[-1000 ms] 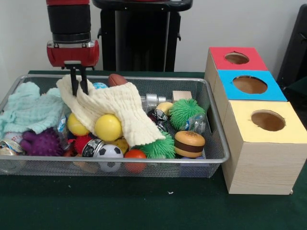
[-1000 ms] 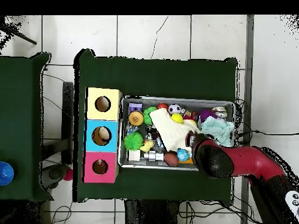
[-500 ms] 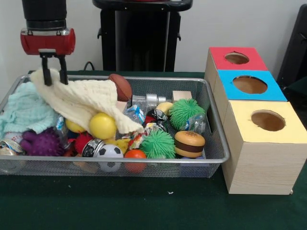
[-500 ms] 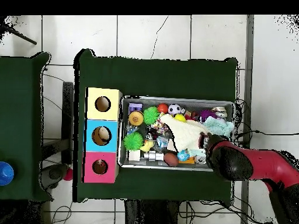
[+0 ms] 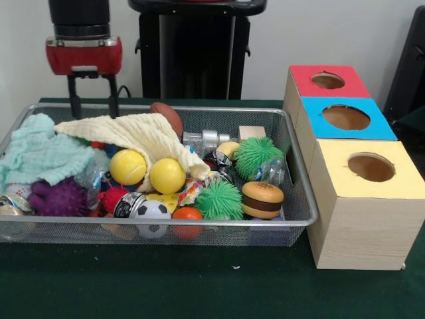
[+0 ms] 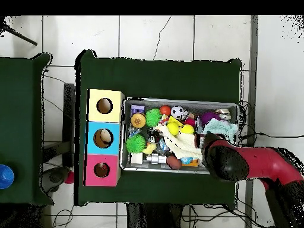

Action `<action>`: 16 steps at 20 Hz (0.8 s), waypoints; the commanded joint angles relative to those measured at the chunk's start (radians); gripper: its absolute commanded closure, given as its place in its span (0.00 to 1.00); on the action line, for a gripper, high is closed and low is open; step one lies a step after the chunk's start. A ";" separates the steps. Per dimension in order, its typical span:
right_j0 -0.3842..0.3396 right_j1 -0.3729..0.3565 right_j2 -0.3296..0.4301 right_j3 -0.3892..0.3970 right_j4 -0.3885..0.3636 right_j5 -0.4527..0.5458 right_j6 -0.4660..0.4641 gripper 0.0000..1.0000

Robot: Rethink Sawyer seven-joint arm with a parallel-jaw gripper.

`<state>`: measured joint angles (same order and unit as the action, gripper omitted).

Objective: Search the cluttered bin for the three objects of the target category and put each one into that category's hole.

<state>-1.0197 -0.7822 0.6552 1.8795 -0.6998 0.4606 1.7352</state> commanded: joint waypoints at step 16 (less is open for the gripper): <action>0.279 -0.008 -0.201 0.245 0.272 -0.386 0.265 0.00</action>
<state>-0.8084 -0.8088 0.5888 2.0724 -0.4611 0.0978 1.7517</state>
